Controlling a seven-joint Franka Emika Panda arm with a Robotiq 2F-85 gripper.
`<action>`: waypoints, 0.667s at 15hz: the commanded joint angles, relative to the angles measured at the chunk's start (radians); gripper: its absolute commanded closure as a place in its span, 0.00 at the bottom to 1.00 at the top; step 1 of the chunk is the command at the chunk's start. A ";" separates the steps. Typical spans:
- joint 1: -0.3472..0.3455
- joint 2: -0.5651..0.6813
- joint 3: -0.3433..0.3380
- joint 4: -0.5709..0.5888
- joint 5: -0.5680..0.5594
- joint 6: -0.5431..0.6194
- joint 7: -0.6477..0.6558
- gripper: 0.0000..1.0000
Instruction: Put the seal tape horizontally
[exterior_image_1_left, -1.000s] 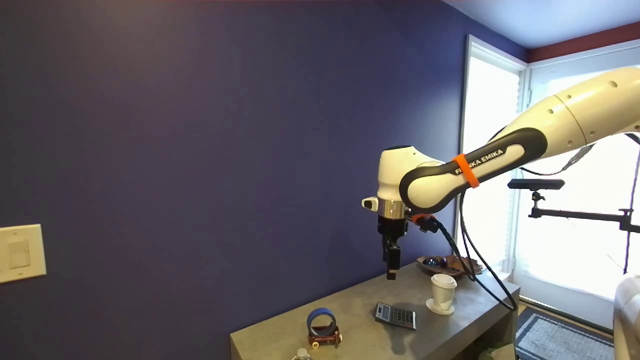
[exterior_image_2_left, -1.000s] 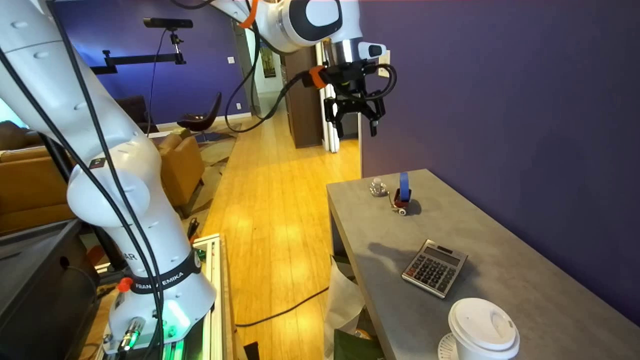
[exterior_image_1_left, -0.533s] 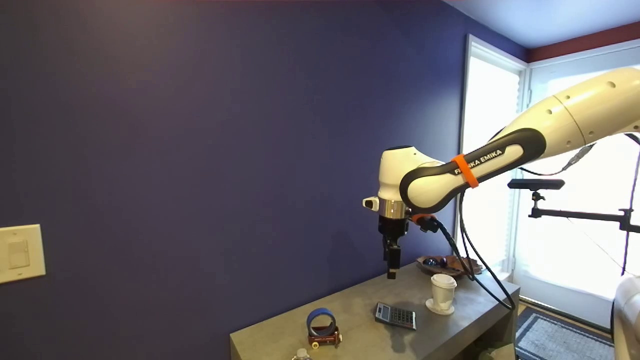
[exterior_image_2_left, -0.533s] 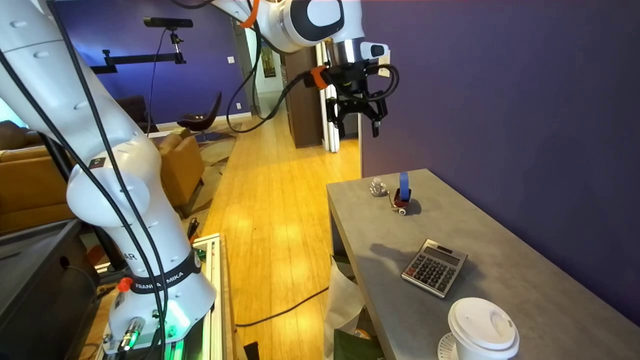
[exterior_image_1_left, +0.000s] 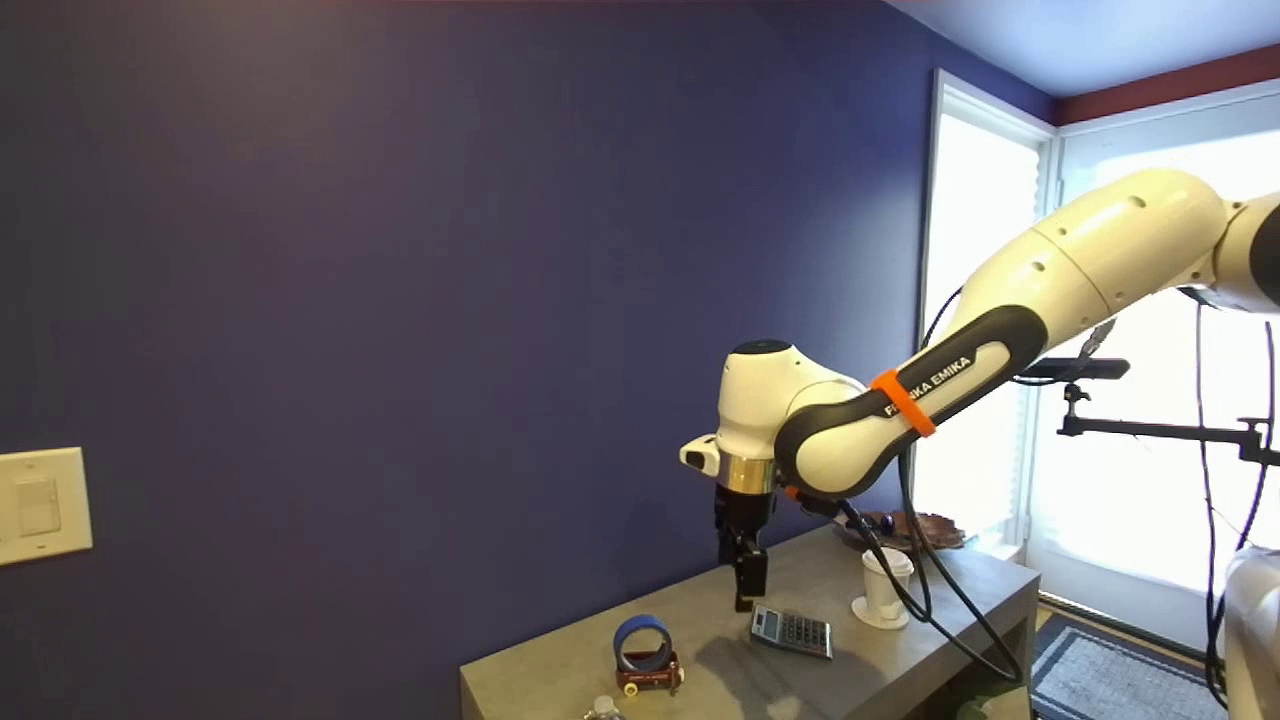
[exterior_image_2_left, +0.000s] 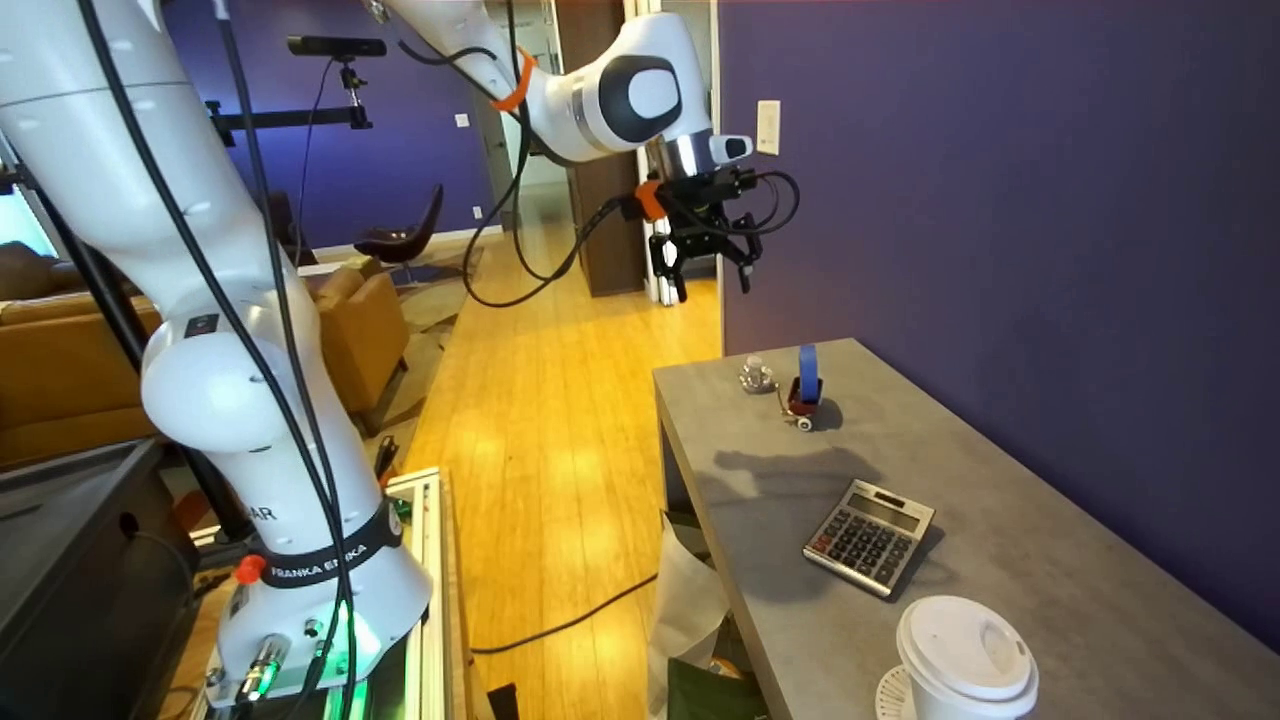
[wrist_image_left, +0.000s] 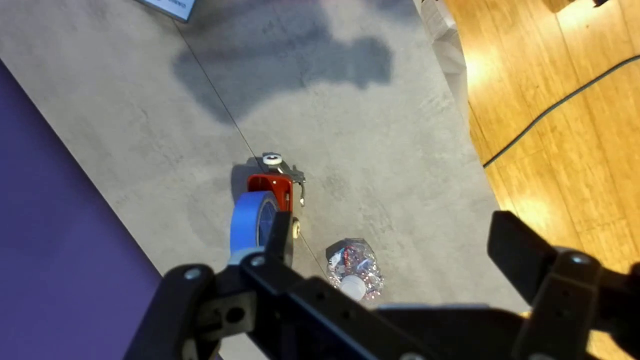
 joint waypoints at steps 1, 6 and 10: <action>0.006 0.090 0.018 0.003 -0.064 0.101 0.041 0.00; 0.002 0.212 0.007 0.017 -0.208 0.197 0.128 0.00; 0.010 0.289 -0.030 0.026 -0.349 0.306 0.223 0.00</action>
